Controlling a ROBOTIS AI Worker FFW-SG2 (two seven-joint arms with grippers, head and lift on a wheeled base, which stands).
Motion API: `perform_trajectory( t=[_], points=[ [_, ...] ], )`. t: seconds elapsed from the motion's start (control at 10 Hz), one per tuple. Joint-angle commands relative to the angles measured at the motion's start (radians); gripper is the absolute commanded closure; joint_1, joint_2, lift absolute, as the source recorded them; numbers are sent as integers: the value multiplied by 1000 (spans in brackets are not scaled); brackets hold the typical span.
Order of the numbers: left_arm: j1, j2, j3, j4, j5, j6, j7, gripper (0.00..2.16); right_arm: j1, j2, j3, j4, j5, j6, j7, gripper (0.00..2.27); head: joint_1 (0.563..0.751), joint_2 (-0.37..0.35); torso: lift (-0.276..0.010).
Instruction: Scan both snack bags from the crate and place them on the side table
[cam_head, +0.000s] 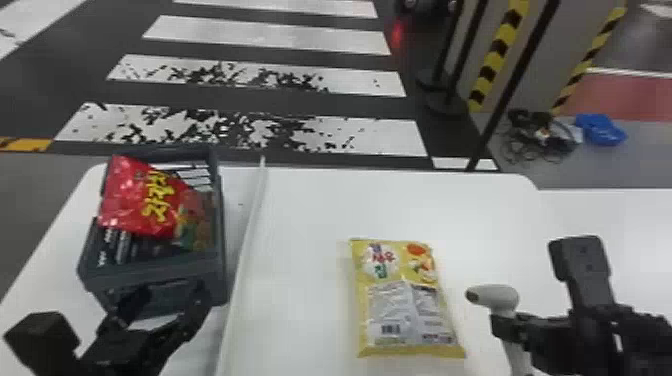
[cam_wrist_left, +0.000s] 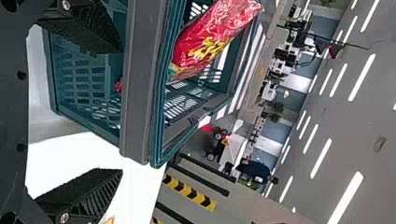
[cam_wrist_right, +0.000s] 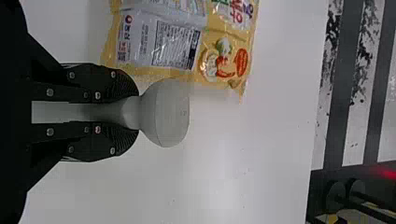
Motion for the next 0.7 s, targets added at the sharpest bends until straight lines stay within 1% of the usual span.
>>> perform_trajectory(
  t=[0.0, 0.1, 0.3, 0.5, 0.6],
  points=[
    [0, 0, 0, 3, 0, -2, 0, 83, -32, -19, -44, 95, -10, 2, -1, 2253, 695, -176, -95],
    [0, -1, 2, 3, 0, 1, 0, 83, -64, -32, -63, 152, -16, 2, -1, 2253, 695, -209, -95],
    [1, -1, 5, 3, 0, 1, 0, 83, -133, -48, -89, 267, -24, 0, -11, 2253, 695, -246, -95],
    [3, -3, 8, 1, -3, 4, 3, 83, -187, -64, -107, 387, -52, -160, -27, 2256, 695, -275, -95],
    [1, -3, 9, 1, -5, 4, 3, 83, -204, -65, -115, 431, -62, -224, -39, 2253, 695, -281, -95]
  ],
)
